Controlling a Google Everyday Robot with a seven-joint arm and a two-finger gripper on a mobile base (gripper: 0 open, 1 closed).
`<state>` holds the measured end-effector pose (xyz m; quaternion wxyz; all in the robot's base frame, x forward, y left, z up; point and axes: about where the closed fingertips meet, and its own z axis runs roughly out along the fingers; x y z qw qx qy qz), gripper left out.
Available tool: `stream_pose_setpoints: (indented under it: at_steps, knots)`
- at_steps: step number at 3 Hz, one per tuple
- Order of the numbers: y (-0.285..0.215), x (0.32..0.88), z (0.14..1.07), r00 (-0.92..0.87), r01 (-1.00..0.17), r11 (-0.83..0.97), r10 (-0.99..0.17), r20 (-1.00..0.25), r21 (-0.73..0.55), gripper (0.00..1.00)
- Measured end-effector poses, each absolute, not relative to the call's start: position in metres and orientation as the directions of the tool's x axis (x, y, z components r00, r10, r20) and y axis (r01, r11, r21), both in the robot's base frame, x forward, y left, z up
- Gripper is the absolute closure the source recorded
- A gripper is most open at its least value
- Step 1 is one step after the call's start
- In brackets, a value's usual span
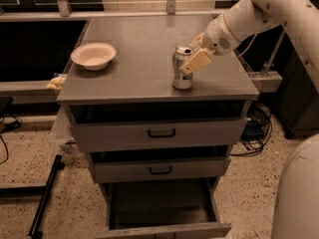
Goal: Pick 7up can from bottom drawer and place on counter
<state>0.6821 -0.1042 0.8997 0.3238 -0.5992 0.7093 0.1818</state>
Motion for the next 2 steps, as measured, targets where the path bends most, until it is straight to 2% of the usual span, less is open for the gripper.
stream_pose_setpoints:
  at_steps: [1, 2]
  knots:
    - [-0.1042, 0.6821, 0.8996, -0.072, -0.968, 0.216, -0.732, -0.677, -0.13, 0.11]
    - [-0.1042, 0.6822, 0.8996, -0.072, -0.968, 0.216, -0.732, -0.677, -0.13, 0.0]
